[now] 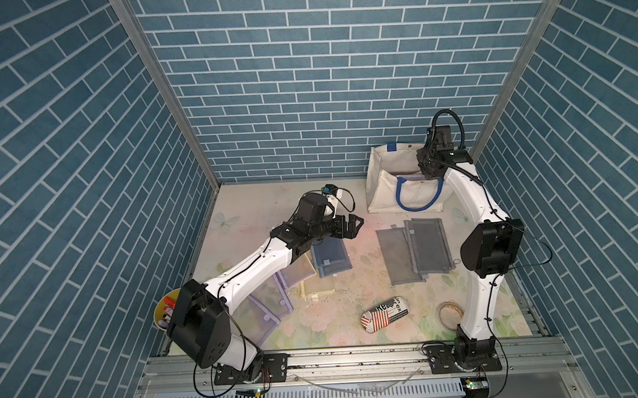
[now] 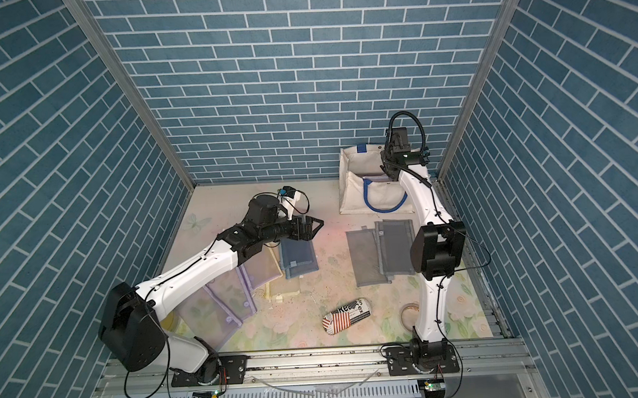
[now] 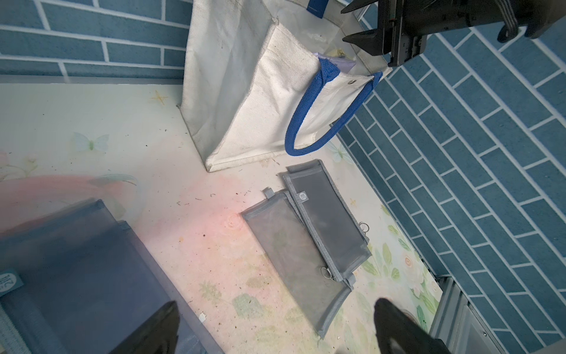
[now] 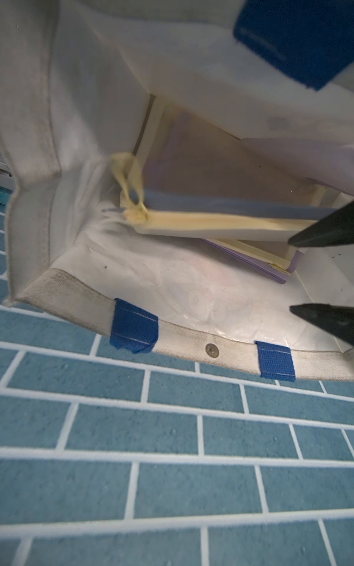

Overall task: Put the pencil pouch into the canvas bag
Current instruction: Place the pencil pouch in the canvas bag, then pick up the pencil pouch.

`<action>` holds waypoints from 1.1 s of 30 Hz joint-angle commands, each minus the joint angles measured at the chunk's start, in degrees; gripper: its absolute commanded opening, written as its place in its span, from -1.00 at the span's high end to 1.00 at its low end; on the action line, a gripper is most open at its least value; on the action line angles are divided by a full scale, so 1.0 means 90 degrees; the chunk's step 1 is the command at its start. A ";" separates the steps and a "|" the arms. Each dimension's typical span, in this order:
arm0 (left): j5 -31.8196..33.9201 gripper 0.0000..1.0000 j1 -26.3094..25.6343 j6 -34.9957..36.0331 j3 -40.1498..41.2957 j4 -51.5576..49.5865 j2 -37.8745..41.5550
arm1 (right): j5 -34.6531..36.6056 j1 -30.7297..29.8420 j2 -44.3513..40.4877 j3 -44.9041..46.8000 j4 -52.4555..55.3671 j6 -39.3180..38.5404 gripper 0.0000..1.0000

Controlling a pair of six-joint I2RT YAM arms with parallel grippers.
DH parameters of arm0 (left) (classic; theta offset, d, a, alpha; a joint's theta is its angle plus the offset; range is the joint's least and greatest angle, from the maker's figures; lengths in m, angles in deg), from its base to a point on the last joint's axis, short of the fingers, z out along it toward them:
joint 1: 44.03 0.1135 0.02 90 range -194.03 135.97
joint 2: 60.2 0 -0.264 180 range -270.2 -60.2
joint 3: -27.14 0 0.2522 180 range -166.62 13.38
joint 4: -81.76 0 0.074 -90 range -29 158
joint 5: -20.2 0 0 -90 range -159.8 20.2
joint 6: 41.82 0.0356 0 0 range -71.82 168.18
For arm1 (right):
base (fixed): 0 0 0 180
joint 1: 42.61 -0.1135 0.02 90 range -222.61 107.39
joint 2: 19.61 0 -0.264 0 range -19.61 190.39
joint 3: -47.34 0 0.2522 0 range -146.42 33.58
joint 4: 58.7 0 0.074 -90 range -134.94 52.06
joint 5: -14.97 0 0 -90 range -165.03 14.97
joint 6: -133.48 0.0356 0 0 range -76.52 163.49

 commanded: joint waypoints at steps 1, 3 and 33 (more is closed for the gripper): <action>0.0078 -0.99 -0.0010 0.0121 -0.0098 -0.0030 0.0014 | -0.0140 0.0007 0.0031 -0.0302 0.0093 -0.0095 0.17; 0.0092 -0.99 -0.0022 0.0121 -0.0107 -0.0060 0.0014 | -0.0266 0.0006 -0.0001 -0.0403 0.0074 -0.0399 0.04; -0.1160 -0.82 -0.1299 -0.1321 -0.3438 -0.0691 -0.4190 | -0.3867 0.1916 -0.4679 0.7713 -0.0312 -0.4796 -0.13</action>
